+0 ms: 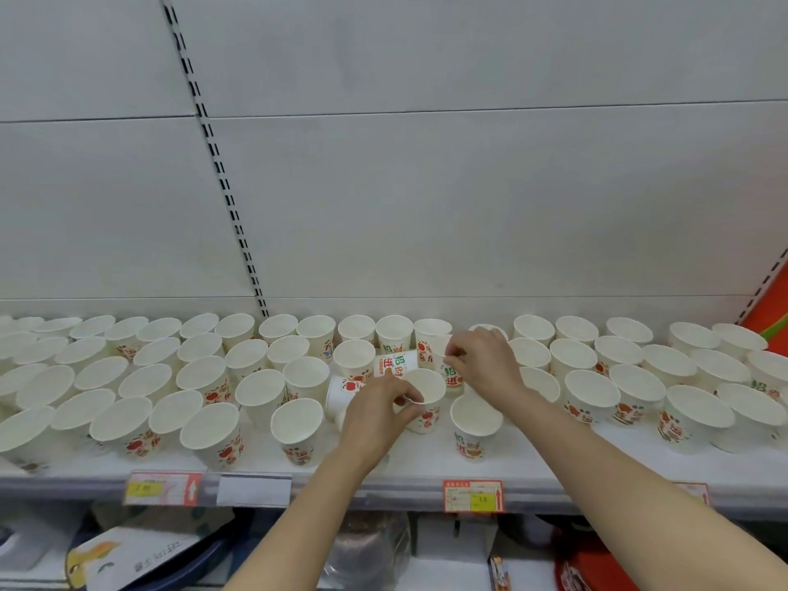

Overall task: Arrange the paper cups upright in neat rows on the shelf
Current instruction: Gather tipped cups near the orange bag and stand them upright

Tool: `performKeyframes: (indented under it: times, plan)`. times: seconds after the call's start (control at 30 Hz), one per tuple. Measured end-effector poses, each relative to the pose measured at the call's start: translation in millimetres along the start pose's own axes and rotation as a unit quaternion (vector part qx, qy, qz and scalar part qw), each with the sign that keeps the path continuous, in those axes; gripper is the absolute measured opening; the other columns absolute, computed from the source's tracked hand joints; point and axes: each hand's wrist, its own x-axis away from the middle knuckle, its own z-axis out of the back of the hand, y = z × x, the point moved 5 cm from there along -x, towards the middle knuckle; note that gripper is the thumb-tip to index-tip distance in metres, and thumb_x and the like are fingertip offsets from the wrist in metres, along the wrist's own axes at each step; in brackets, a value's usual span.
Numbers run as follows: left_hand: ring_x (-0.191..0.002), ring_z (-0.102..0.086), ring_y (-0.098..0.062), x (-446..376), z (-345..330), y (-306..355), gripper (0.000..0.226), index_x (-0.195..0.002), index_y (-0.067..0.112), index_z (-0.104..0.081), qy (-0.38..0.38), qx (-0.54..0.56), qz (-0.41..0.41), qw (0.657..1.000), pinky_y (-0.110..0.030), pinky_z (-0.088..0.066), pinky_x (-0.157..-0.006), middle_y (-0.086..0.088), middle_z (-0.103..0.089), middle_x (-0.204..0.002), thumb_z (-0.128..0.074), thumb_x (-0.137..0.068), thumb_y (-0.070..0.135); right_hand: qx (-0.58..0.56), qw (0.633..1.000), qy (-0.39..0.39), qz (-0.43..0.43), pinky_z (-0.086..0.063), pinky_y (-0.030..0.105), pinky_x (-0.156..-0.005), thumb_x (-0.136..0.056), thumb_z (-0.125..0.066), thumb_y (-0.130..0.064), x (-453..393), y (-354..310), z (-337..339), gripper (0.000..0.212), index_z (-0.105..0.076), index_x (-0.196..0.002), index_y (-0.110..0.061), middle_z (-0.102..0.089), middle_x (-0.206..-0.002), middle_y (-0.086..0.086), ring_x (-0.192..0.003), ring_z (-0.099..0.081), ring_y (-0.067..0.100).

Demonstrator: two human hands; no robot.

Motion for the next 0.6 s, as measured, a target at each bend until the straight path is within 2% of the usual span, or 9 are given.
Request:
performKeyframes:
  times: [0.17, 0.27, 0.4, 0.5, 0.6]
  plan:
    - [-0.087, -0.058, 0.004, 17.0, 11.3, -4.0, 0.031, -0.112, 0.035, -0.066, 0.015, 0.007, -0.017, 1.000, -0.020, -0.052, -0.080, 0.021, -0.057, -0.116, -0.075, -0.083, 0.032, 0.025, 0.999, -0.007, 0.027, -0.039, 0.035, -0.076, -0.081, -0.068, -0.029, 8.3, 3.8, -6.2, 0.007, -0.069, -0.077, -0.024, -0.066, -0.074, -0.007, -0.077, -0.055, 0.019]
    - [-0.085, -0.059, 0.001, 33.3, 29.2, -19.6, 0.023, -0.107, 0.035, -0.068, 0.050, -0.038, -0.003, 0.998, -0.020, -0.049, -0.075, 0.020, -0.061, -0.110, -0.073, -0.084, 0.034, 0.013, 0.997, 0.047, 0.057, -0.039, 0.035, -0.074, -0.082, -0.070, -0.025, 8.6, -0.1, 4.9, 0.007, -0.071, -0.076, -0.020, -0.068, -0.074, -0.007, -0.076, -0.055, 0.021]
    - [-0.094, -0.058, -0.005, 54.1, 39.6, -42.9, 0.017, -0.102, 0.032, -0.072, 0.079, -0.096, -0.001, 0.992, -0.019, -0.043, -0.074, 0.016, -0.063, -0.106, -0.072, -0.085, 0.036, 0.006, 0.989, 0.087, 0.119, -0.042, 0.037, -0.069, -0.073, -0.078, -0.015, -3.2, -15.2, 11.9, 0.007, -0.072, -0.073, -0.019, -0.068, -0.068, -0.005, -0.071, -0.056, 0.025]
    - [-0.100, -0.060, -0.011, 59.9, 38.5, -40.5, 0.020, -0.102, 0.031, -0.073, 0.084, -0.119, -0.047, 0.988, -0.023, -0.046, -0.078, 0.012, -0.065, -0.106, -0.074, -0.083, 0.038, 0.014, 0.986, 0.060, 0.158, -0.038, 0.035, -0.068, -0.068, -0.079, -0.009, -18.8, -27.9, 6.6, 0.013, -0.074, -0.072, -0.020, -0.067, -0.064, -0.006, -0.071, -0.053, 0.025]
    - [-0.102, -0.060, -0.012, 57.5, 36.2, -28.2, 0.031, -0.106, 0.031, -0.072, 0.071, -0.158, -0.093, 0.981, -0.029, -0.051, -0.080, 0.011, -0.066, -0.111, -0.074, -0.080, 0.048, 0.051, 0.983, -0.013, 0.176, -0.034, 0.033, -0.076, -0.078, -0.071, -0.012, -32.4, -36.0, -2.6, 0.018, -0.075, -0.089, -0.026, -0.069, -0.079, -0.010, -0.085, -0.047, 0.021]
